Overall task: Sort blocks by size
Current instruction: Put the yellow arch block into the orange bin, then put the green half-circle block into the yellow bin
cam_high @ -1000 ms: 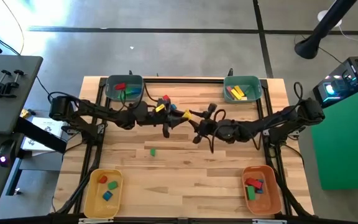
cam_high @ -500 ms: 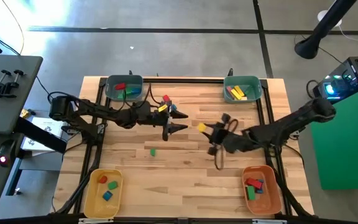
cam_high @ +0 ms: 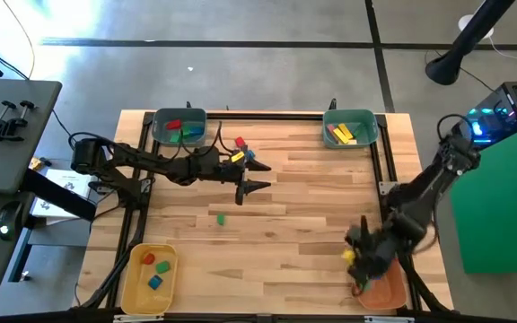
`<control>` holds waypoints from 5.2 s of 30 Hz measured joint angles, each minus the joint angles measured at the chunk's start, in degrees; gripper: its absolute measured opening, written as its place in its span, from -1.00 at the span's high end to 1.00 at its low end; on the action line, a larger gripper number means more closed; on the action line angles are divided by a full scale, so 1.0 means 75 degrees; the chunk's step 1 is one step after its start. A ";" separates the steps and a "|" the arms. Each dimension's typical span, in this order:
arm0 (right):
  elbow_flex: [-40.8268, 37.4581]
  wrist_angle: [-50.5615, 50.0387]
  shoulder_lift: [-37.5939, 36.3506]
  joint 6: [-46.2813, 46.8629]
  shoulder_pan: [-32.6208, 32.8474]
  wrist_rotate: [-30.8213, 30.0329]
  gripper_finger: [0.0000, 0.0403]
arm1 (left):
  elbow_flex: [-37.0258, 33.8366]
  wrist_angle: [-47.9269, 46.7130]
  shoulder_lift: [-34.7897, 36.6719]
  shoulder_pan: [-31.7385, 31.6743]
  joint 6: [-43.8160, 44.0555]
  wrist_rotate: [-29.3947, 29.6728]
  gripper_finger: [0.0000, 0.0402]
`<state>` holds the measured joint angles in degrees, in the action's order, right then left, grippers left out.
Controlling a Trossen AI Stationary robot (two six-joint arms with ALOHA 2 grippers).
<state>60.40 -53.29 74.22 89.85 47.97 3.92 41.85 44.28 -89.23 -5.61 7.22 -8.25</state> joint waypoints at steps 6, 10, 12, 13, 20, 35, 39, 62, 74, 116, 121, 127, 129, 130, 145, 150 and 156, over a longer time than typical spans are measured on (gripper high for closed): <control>-0.0189 -0.0039 0.0542 0.3476 0.1019 0.1580 0.38 | 0.0000 -0.0271 0.0000 0.0003 -0.0128 0.0000 -0.16; -0.0604 0.0539 0.0614 0.4295 0.1300 0.1682 0.36 | 0.0000 -0.0315 0.0000 0.0001 -0.0200 0.0003 -0.16; -0.0894 0.0945 0.0614 0.4404 0.1283 0.1732 0.35 | 0.0000 -0.0319 0.0000 0.0000 -0.0233 0.0003 -0.16; -0.1042 0.1109 0.0614 0.4420 0.1253 0.1817 0.34 | 0.0000 -0.0321 0.0000 0.0000 -0.0264 0.0003 -0.16; -0.1593 0.1381 0.0610 0.4362 0.1103 0.2232 0.33 | 0.0000 -0.0320 0.0000 0.0000 -0.0359 0.0003 -0.16; -0.1198 0.0990 0.0190 0.4165 0.1038 0.2071 -0.12 | 0.0000 -0.0333 0.0003 -0.0003 -0.0393 0.0005 -0.16; -0.0331 -0.0463 -0.0085 0.3308 0.0720 0.0993 -0.12 | 0.0000 -0.0427 0.0055 0.0005 -0.0893 -0.0013 -0.16; -0.2817 0.9569 0.0119 -1.3325 -0.4877 -0.4139 -0.13 | 0.0006 -0.6297 0.2990 0.3171 -0.1065 0.5700 -0.16; -0.4078 1.2221 0.1016 -1.2310 -0.6299 -0.1968 -0.13 | 0.0003 -0.8550 0.1198 0.4022 0.7657 0.5869 -0.10; -0.4077 1.2362 0.1505 -1.3111 -0.6442 -0.1712 -0.13 | 0.2145 -1.2470 -0.1119 0.3641 1.1009 0.4108 0.07; -0.4077 1.2338 0.1505 -1.3118 -0.6496 -0.1561 -0.13 | 0.2145 -1.2361 -0.1439 0.3441 1.0721 0.3344 0.08; -0.4077 1.2288 0.1505 -1.3104 -0.6496 -0.1541 -0.13 | 0.2145 -1.2021 -0.1669 0.3113 1.0040 0.3237 0.25; -0.4077 1.2279 0.1505 -1.3105 -0.6498 -0.1541 -0.13 | 0.2145 -1.1961 -0.1692 0.2990 0.9711 0.3183 0.35; -0.4077 1.2279 0.1505 -1.3109 -0.6499 -0.1541 -0.13 | 0.2145 -1.1954 -0.1696 0.2939 0.9555 0.3175 0.41; -0.4074 1.2509 0.1508 -1.3380 -0.6499 -0.1516 -0.13 | 0.3075 -1.3288 -0.0372 0.3100 0.6392 0.0685 0.78; -0.4071 1.3286 0.1508 -1.3831 -0.6668 -0.0685 -0.13 | 0.3958 -1.4649 -0.0313 0.3780 0.7180 -0.0310 0.78; -0.4068 1.3908 0.1508 -1.4003 -0.7044 0.0535 -0.13 | 0.4016 -1.4816 -0.0360 0.5576 1.0556 -0.0443 0.78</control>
<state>29.89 51.02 85.54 -15.17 -4.86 7.93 71.96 -66.84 -91.93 36.22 86.40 -11.57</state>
